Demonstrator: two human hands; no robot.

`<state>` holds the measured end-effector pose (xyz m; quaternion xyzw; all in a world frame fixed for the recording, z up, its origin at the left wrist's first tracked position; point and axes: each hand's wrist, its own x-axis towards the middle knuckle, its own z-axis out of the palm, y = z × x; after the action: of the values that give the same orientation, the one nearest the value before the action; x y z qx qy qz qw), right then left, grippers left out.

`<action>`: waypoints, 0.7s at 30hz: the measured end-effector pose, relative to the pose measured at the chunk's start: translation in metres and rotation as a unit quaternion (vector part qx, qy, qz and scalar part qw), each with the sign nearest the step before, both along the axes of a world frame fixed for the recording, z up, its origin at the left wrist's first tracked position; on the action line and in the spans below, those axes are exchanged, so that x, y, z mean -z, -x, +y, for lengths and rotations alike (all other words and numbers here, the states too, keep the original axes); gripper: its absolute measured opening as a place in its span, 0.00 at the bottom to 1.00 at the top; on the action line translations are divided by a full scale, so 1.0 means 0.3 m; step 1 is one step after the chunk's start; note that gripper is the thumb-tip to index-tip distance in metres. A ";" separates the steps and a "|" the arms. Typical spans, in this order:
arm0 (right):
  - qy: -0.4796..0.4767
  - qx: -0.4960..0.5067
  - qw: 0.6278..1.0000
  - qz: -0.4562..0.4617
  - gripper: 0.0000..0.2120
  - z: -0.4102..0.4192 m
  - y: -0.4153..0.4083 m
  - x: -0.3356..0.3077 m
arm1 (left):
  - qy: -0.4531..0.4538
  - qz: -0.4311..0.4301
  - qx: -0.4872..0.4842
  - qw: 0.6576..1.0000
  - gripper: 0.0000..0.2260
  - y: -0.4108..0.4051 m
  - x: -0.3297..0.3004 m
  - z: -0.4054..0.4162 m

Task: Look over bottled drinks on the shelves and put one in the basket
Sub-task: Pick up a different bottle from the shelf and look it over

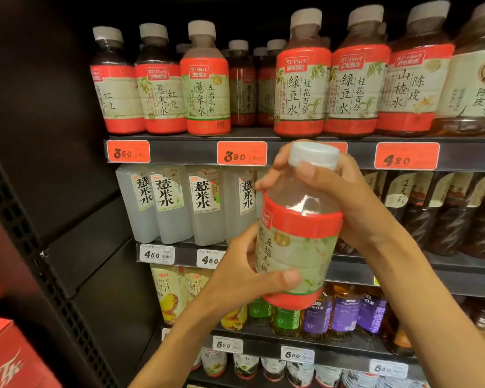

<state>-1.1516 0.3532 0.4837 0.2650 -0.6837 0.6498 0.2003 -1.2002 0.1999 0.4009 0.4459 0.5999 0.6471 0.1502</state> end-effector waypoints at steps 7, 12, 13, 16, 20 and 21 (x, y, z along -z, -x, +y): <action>0.084 0.062 0.992 -0.070 0.07 -0.006 0.059 -0.060 | -0.031 -0.129 0.003 0.991 0.47 0.011 -0.033 0.034; 0.114 0.074 0.987 -0.085 0.18 0.005 0.089 -0.097 | -0.141 -0.263 0.097 0.950 0.38 0.033 -0.065 0.043; 0.114 0.052 0.988 -0.086 0.20 0.006 0.091 -0.105 | -0.158 -0.287 0.140 0.934 0.36 0.036 -0.072 0.043; 0.095 0.013 0.992 -0.080 0.23 0.001 0.101 -0.114 | -0.167 -0.320 0.242 0.901 0.34 0.043 -0.083 0.052; 0.125 0.007 0.991 -0.052 0.18 -0.002 0.115 -0.122 | -0.140 -0.270 0.140 0.942 0.38 0.075 -0.062 0.034; 0.124 0.025 0.991 -0.041 0.20 -0.004 0.112 -0.128 | -0.127 -0.234 0.077 0.961 0.38 0.090 -0.072 0.030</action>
<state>-1.1852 0.3520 0.5222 0.1938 -0.6120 0.7347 0.2196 -1.2271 0.2088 0.4227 0.3426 0.4244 0.7907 0.2780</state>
